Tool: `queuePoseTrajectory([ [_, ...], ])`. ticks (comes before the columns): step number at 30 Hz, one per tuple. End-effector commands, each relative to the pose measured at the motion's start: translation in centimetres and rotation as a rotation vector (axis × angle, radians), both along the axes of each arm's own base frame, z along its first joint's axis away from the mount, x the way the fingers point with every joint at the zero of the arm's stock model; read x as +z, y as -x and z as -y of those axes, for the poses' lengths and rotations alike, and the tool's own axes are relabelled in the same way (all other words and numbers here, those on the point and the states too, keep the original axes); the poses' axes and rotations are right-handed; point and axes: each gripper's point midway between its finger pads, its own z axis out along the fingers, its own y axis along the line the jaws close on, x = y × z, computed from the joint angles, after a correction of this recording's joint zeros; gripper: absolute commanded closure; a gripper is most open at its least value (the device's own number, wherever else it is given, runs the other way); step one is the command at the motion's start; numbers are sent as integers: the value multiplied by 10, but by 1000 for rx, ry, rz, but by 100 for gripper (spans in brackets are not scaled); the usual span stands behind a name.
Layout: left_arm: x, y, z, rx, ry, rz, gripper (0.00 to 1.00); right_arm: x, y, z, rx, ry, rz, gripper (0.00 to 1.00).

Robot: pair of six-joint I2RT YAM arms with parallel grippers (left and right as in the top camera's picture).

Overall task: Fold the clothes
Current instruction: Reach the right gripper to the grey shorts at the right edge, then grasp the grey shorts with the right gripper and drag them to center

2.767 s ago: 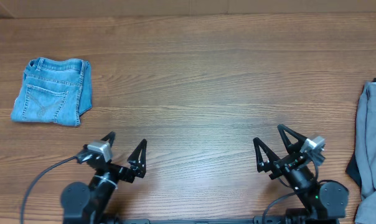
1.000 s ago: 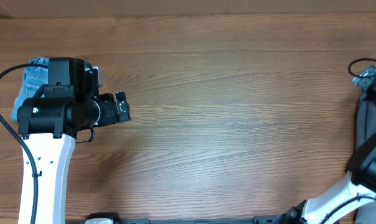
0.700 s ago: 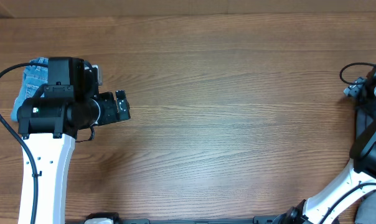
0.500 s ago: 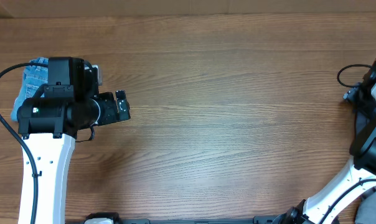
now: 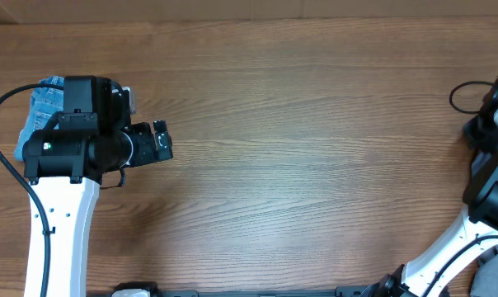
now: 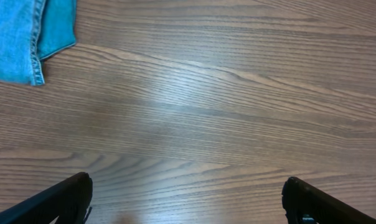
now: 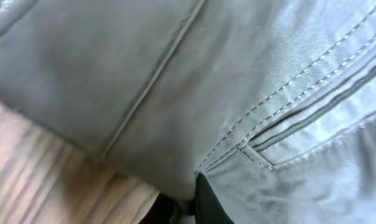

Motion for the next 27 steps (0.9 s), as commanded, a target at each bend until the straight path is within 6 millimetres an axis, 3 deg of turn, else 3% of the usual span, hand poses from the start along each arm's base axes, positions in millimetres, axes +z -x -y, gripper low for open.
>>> queuePoseTrajectory([
  [1, 9, -2, 7, -29, 22, 24, 0, 56, -38, -6, 56, -27, 188, 96],
  [7, 9, -2, 7, -29, 21, 21, 0, 126, -73, -54, 256, -82, 331, 96],
  [9, 9, -1, 7, -29, 21, 19, 0, 142, -87, -82, 353, -111, 373, 96],
  [12, 7, 1, 6, -29, 20, 7, 0, 156, -106, -142, 534, -175, 408, 96],
  [16, 5, 7, 5, -27, 14, -18, 0, 151, -119, -225, 718, -257, 379, 96],
  [20, 1, 12, -7, 3, -54, -45, 0, 139, -115, -311, 886, -327, 320, 96],
  [23, -1, 16, -16, 21, -101, -63, 0, 129, -100, -383, 1030, -372, 262, 96],
  [27, -2, 16, -25, 43, -150, -64, 0, 116, -57, -482, 1236, -439, 169, 91],
])
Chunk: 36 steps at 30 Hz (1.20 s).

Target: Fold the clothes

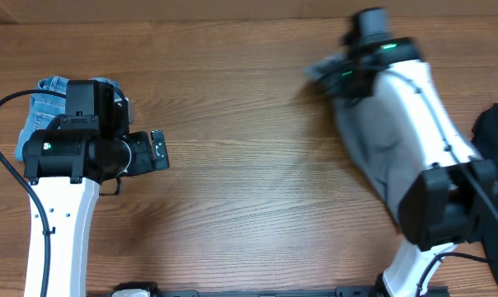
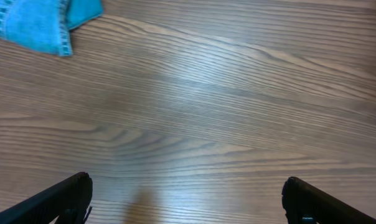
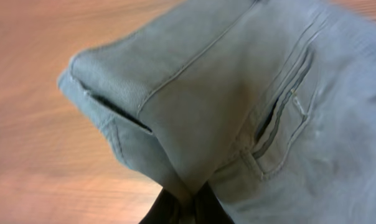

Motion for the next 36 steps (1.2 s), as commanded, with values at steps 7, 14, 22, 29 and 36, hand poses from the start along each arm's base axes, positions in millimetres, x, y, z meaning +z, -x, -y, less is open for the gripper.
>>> queuePoseTrajectory([
  [7, 10, -9, -9, 4, -64, 46, 0, -3, 87, -135, 354, 164, 9, 30],
  [14, 16, -20, 14, -44, 61, 102, 0, -3, 80, -89, 88, 275, -10, 31],
  [22, 22, -60, 49, -144, 197, 213, 11, -16, 57, -12, -144, 106, -171, 41],
  [29, -55, -109, 121, -362, 216, 106, 88, -26, 59, 49, -276, 61, -270, 94],
  [36, -135, -144, 211, -574, 288, 114, 96, -22, 66, 78, -318, 51, -308, 96],
])
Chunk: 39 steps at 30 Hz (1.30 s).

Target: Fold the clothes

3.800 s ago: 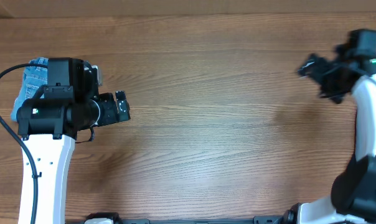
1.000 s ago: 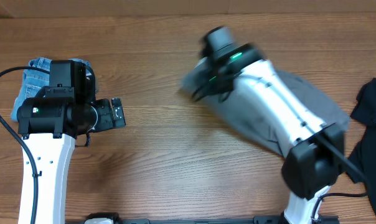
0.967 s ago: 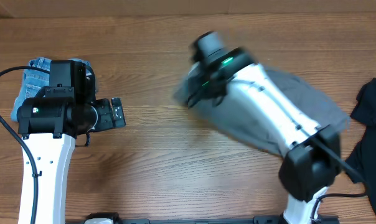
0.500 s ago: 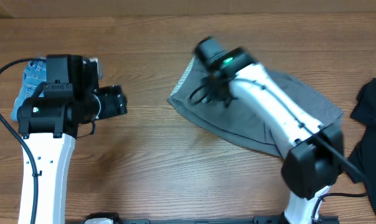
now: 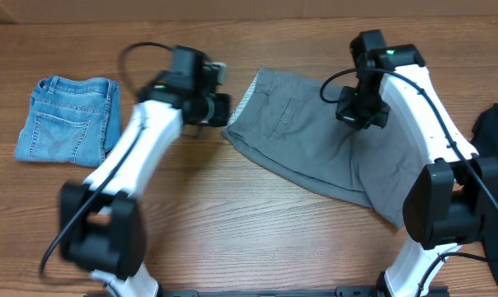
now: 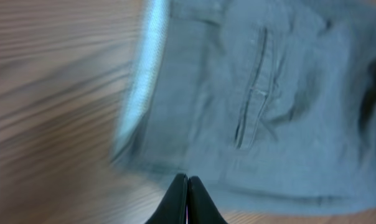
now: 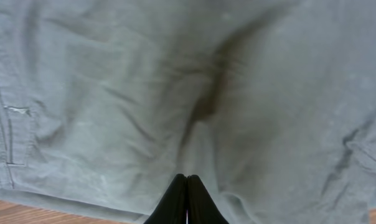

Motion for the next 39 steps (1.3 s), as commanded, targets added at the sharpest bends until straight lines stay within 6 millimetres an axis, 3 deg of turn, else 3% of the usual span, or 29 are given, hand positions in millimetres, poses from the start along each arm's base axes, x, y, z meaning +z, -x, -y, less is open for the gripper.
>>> queuePoseTrajectory([
  [1, -25, 5, 39, -136, 19, -1, 96, 13, 6, 4, 9, -23, 11, 96],
  [5, -74, 2, 38, -115, -117, -24, 96, 22, 11, 6, 27, -23, 15, 96],
  [9, -115, -2, 5, 11, -269, -86, 96, 27, 12, 6, 27, -24, 30, 96],
  [13, -146, 18, -69, 275, -499, -244, 96, 27, 13, 6, 32, -22, 24, 93],
  [16, -149, 38, -132, 468, -635, -362, 96, 27, 11, 6, 50, -21, 32, 87],
  [20, -146, 46, -173, 538, -593, -457, 96, 20, 11, 5, 50, -29, 32, 71],
  [24, -145, 51, -186, 518, -531, -513, 96, -6, 27, 1, 49, -55, -33, 56],
  [32, -139, 56, -198, 512, -543, -526, 96, -68, 73, -7, 11, -118, -170, 55],
  [36, -134, 53, -197, 504, -540, -508, 96, -85, 70, -18, 14, -181, -130, 55],
  [39, -131, 52, -197, 506, -537, -501, 96, -90, 54, -23, 22, -207, -56, 66],
])
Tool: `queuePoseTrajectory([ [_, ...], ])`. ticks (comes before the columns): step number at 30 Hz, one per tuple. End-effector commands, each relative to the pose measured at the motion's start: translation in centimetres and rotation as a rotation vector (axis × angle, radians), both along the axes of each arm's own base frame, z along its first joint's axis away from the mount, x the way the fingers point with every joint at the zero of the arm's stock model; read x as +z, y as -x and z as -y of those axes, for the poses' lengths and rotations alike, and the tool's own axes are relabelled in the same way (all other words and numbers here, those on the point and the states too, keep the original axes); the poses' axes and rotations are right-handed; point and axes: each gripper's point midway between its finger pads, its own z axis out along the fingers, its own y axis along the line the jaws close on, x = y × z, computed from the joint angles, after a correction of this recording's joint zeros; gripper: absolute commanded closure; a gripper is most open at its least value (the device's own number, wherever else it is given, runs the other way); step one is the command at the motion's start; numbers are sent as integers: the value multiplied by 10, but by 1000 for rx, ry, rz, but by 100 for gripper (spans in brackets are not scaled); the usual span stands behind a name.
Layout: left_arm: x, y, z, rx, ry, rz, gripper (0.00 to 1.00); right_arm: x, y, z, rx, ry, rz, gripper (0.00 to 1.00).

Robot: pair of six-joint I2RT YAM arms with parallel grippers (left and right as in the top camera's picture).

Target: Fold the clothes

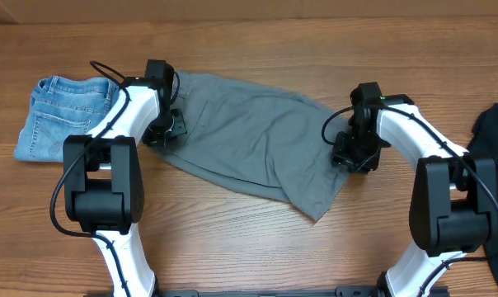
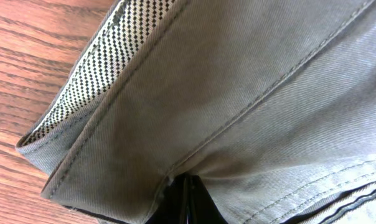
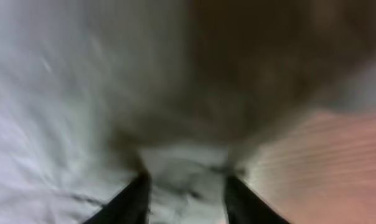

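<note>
Grey shorts (image 1: 249,136) lie spread across the middle of the table, waistband to the left. My left gripper (image 1: 168,130) is at that waistband and is shut on its fabric (image 2: 238,93), next to the checkered inner lining (image 2: 94,68); the fingers (image 2: 188,199) are pressed together. My right gripper (image 1: 354,158) is at the shorts' right edge. In the blurred right wrist view its jaws stand apart (image 3: 187,199) with grey cloth (image 3: 82,93) under them.
Folded blue denim shorts (image 1: 68,115) lie at the far left. A black garment sits at the right edge of the wooden table (image 1: 249,256). Both arms reach in from the front.
The grey shorts now lie further left and flatter. My left gripper has moved left, still shut on the waistband. My right gripper has moved nearer the front and has opened.
My left gripper was open beside the folded denim while the right held grey cloth off the table's right side. Then the right arm held the grey shorts over the back right. Then both grippers were shut on them mid-table. Now they lie spread out.
</note>
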Motion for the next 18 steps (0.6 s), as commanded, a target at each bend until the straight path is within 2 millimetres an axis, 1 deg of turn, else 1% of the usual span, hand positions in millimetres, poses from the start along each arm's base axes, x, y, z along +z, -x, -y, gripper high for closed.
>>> queuePoseTrajectory([
  [1, -30, 33, -18, -8, -71, -132, 96, 7, -14, -9, -11, -56, 78, 75],
  [2, -29, 33, -18, -8, -71, -130, 96, 7, -19, -10, -11, -59, 99, 89],
  [3, -29, 32, -18, -9, -71, -130, 96, 9, -23, -9, -12, -54, 110, 96],
  [4, -29, 33, -18, -12, -71, -132, 96, 11, -25, -4, -18, -36, 115, 96],
  [8, -27, 37, -25, -16, -106, -149, 96, 25, -38, 32, -71, 67, 132, 96],
  [11, -27, 38, -28, -18, -125, -154, 96, 43, -51, 54, -137, 53, 160, 96],
  [13, -27, 38, -27, -16, -122, -154, 96, 52, -59, 64, -167, 17, 182, 96],
  [15, -27, 38, -25, -16, -107, -154, 96, 55, -60, 64, -156, -47, 190, 96],
  [16, -27, 38, -24, -16, -103, -154, 96, 56, -57, 62, -165, -79, 178, 91],
  [18, -27, 38, -23, -16, -97, -154, 96, 53, -50, 53, -164, -134, 150, 70],
])
